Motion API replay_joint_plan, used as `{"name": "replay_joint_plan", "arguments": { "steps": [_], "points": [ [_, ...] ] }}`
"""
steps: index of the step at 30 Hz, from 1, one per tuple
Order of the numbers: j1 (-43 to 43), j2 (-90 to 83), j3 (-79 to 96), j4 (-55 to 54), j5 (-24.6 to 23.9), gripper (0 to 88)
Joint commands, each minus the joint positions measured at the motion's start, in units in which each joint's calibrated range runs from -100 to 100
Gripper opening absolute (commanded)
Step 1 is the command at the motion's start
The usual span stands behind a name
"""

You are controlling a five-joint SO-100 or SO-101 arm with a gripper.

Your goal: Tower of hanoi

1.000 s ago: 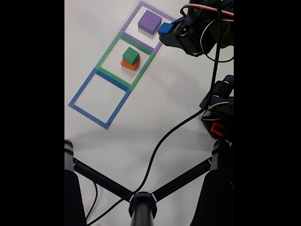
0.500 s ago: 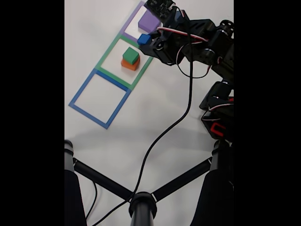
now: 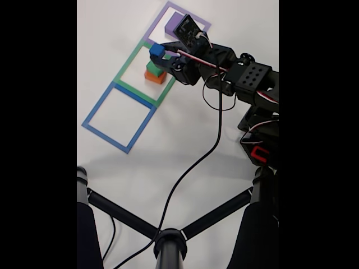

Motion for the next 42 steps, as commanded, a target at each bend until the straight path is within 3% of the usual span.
{"name": "replay_joint_plan", "arguments": {
  "steps": [1,18,42],
  "points": [
    [-0.98,2.30,2.72,-9.44,0.59,0.3],
    [-0.52,20.49,5.90,-33.24,0.59,0.6],
    [0.09,28.50,3.17,-38.58,0.59,1.9]
  ]
}}
